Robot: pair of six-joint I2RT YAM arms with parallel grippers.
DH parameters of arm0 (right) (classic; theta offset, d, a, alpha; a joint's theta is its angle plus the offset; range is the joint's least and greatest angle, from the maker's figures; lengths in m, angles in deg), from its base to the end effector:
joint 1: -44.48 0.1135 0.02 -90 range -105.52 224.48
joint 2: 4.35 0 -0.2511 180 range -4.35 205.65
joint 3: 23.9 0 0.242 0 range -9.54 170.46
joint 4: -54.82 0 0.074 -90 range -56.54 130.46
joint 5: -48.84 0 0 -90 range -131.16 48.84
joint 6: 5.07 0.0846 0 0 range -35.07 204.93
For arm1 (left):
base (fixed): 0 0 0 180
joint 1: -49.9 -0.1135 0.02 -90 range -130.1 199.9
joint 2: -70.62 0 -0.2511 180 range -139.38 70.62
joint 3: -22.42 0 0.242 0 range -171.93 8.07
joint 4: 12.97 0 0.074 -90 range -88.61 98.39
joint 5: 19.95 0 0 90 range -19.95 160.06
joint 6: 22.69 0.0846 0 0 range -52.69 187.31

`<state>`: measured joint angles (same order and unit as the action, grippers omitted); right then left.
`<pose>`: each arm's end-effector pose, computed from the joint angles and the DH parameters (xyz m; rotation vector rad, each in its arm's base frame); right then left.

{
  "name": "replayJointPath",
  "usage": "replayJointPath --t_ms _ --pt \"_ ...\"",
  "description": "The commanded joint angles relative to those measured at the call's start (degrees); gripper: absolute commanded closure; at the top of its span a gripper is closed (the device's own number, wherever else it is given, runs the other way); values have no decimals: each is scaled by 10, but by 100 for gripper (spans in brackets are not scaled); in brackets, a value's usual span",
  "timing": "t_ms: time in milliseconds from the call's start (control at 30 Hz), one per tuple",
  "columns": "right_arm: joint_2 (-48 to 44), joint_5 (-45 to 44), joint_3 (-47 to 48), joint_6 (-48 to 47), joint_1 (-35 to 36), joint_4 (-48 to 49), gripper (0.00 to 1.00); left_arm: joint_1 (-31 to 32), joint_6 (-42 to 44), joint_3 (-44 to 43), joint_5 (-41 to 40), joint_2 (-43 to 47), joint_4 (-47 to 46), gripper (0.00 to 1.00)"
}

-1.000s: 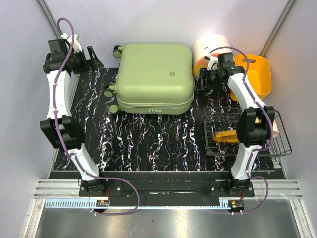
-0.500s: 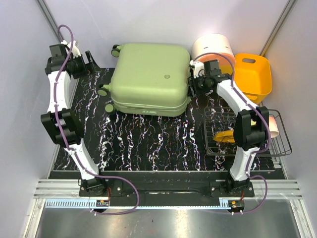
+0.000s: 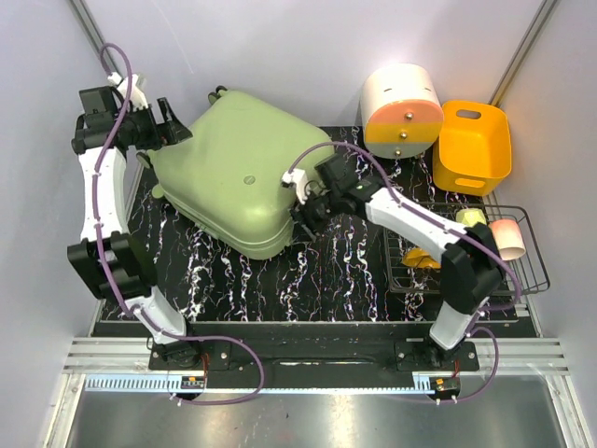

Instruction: Open, take out, and arrange the luggage

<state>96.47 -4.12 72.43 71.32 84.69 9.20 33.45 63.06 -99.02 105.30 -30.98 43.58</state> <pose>0.2719 0.2966 0.2326 -1.3642 2.0347 0.9958 0.4098 0.0701 0.3561 -0.0480 2.1287 -0.5521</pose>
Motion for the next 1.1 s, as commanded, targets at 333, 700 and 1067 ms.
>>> replayJointPath --t_ms 333,700,1067 --pt "-196 -111 20 131 -258 21 41 400 163 168 -150 251 -9 13" --pt "-199 -246 56 242 -355 9 34 665 43 158 -414 100 -7 11" --pt "-200 -216 51 245 -362 11 32 670 9 54 -548 -111 18 10"
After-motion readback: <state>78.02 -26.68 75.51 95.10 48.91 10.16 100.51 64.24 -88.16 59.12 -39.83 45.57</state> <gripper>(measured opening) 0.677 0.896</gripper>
